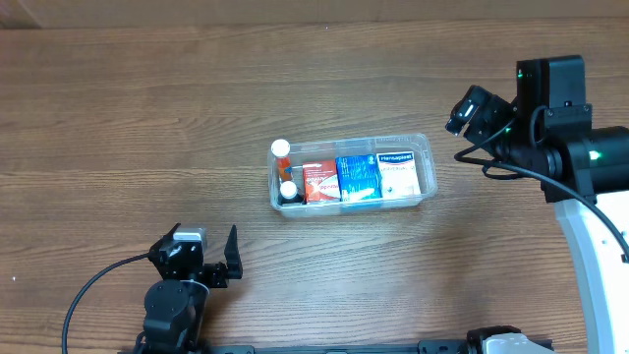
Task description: Pack container
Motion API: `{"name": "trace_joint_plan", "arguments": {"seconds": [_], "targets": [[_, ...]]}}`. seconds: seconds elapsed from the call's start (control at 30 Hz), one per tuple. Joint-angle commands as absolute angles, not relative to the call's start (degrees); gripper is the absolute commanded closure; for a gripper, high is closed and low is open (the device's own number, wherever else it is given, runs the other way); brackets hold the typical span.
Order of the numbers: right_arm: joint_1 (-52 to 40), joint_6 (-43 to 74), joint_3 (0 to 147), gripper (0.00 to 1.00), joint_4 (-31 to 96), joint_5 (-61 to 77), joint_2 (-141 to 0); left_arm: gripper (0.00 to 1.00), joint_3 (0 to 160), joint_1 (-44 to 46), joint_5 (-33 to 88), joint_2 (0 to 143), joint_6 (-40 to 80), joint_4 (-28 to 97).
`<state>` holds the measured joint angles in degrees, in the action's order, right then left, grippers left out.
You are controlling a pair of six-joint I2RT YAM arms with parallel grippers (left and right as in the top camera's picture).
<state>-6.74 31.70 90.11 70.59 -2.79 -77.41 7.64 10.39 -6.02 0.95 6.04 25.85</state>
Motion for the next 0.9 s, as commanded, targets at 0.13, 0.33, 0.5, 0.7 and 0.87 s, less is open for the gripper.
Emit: {"name": "trace_joint_plan", "arguments": {"seconds": [0.13, 0.33, 0.5, 0.7, 0.87], "targets": [[-6.5, 31.7, 91.0, 0.0, 70.4, -2.7, -77.0, 0.0, 7.3, 10.1, -5.5, 0.3, 6.9, 25.4], [-6.5, 31.7, 91.0, 0.0, 70.4, -2.7, -77.0, 0.0, 7.3, 10.1, -5.5, 0.3, 6.9, 25.4], [-6.5, 31.6, 90.2, 0.0, 71.1, -2.9, -76.1, 0.0, 7.3, 10.1, -5.5, 0.3, 6.9, 25.4], [-6.5, 14.9, 90.0, 0.0, 69.0, -4.4, -66.3, 0.0, 7.3, 10.1, -5.5, 0.3, 6.9, 25.4], [-6.5, -0.4, 85.9, 0.0, 68.1, -6.2, -54.5, 0.0, 7.3, 10.1, -5.5, 0.3, 6.9, 25.4]]}}
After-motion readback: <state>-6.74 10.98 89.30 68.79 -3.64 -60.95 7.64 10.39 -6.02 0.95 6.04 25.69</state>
